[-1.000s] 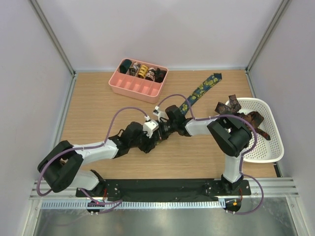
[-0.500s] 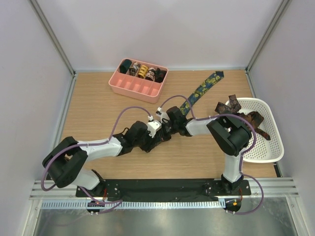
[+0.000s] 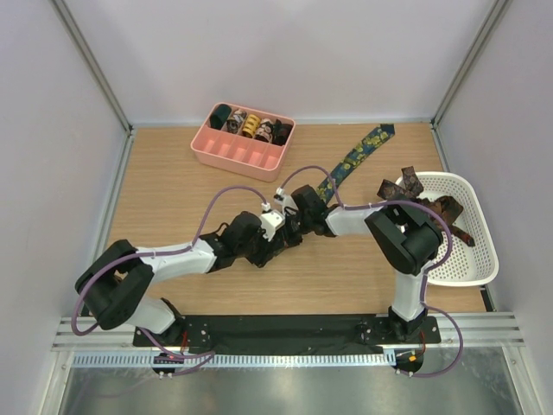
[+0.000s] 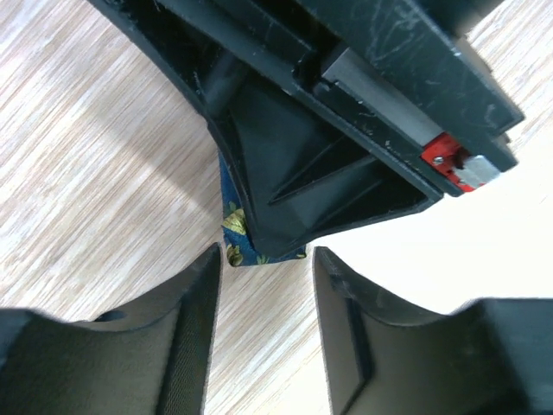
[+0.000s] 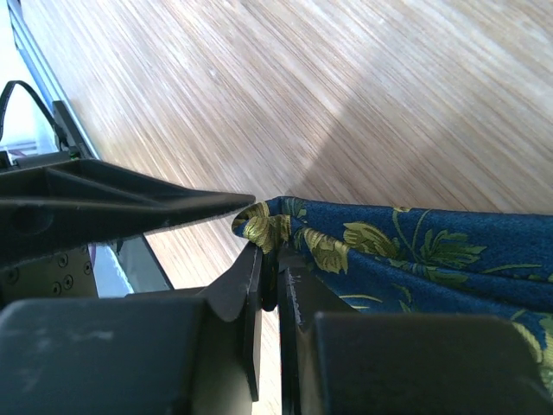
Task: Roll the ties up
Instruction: Flatten the tie
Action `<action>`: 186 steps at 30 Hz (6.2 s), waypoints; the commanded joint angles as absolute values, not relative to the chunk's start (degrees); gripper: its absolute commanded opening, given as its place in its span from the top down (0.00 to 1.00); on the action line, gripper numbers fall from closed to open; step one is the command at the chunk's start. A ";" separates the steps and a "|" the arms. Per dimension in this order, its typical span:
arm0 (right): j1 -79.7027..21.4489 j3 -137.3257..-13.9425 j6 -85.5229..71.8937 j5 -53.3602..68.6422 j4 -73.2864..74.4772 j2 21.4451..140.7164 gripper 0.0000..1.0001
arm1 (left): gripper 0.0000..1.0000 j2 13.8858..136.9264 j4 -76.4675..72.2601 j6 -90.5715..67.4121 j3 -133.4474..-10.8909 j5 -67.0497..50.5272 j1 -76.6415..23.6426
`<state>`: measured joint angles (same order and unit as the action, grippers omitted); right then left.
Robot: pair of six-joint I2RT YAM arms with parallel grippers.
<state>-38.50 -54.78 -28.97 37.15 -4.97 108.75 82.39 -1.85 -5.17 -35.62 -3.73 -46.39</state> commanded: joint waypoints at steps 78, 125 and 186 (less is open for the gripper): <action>-35.16 -54.40 -26.19 34.62 -5.01 108.11 0.99 | 0.48 88.95 10.20 -4.04 -48.17 -3.96 -47.55; -38.85 -54.93 -30.06 -10.54 17.67 93.07 0.68 | 0.42 86.91 -4.22 -27.33 -49.55 -8.43 -34.28; -38.23 -55.47 -27.43 -10.55 6.68 92.46 0.73 | 0.47 95.82 8.44 -24.26 -62.51 -13.89 -30.06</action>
<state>-38.44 -56.86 -30.11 -10.48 7.55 96.07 102.85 6.87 -24.80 -64.82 -17.32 -30.28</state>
